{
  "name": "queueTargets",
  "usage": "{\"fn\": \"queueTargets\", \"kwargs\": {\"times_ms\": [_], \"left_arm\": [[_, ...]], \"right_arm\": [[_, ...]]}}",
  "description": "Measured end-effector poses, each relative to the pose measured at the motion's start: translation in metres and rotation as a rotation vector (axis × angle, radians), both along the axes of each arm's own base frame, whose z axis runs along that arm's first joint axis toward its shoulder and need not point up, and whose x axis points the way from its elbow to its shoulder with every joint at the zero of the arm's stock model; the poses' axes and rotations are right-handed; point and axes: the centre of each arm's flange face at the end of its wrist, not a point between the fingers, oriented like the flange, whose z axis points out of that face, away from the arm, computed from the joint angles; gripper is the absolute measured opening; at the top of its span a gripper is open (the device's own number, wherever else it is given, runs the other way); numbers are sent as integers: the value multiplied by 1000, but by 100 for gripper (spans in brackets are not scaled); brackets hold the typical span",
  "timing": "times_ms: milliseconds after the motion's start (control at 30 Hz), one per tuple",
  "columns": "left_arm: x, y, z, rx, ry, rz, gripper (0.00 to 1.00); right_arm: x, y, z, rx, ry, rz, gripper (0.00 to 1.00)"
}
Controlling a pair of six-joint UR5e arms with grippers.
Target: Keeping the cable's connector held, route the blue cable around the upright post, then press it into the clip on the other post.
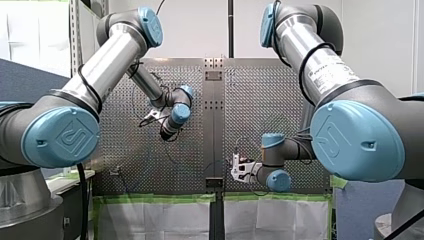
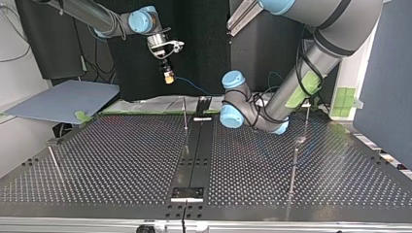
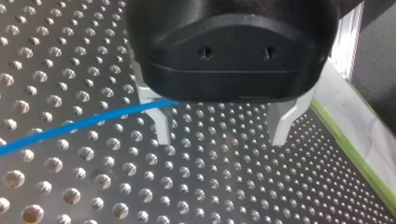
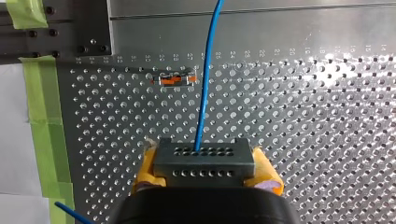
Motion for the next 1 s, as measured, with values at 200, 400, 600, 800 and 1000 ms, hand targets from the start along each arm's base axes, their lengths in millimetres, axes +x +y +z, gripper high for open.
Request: {"fn": "queueTargets", "kwargs": {"times_ms": [200, 400, 600, 800, 1000], "left_arm": [[0, 1, 0, -6, 0, 6, 99], [-1, 4, -6, -19, 8, 14, 99], [-8, -2, -38, -7, 73, 3, 99], [-15, -14, -75, -7, 111, -20, 99], [-18, -19, -84, -14, 130, -41, 99]], "right_arm": [[0, 0, 0, 1, 0, 0, 0], [0, 0, 0, 1, 1, 0, 0], [0, 0, 0, 1, 0, 0, 0], [0, 0, 0, 0, 0, 1, 0], [0, 0, 0, 0, 0, 0, 0]]}}
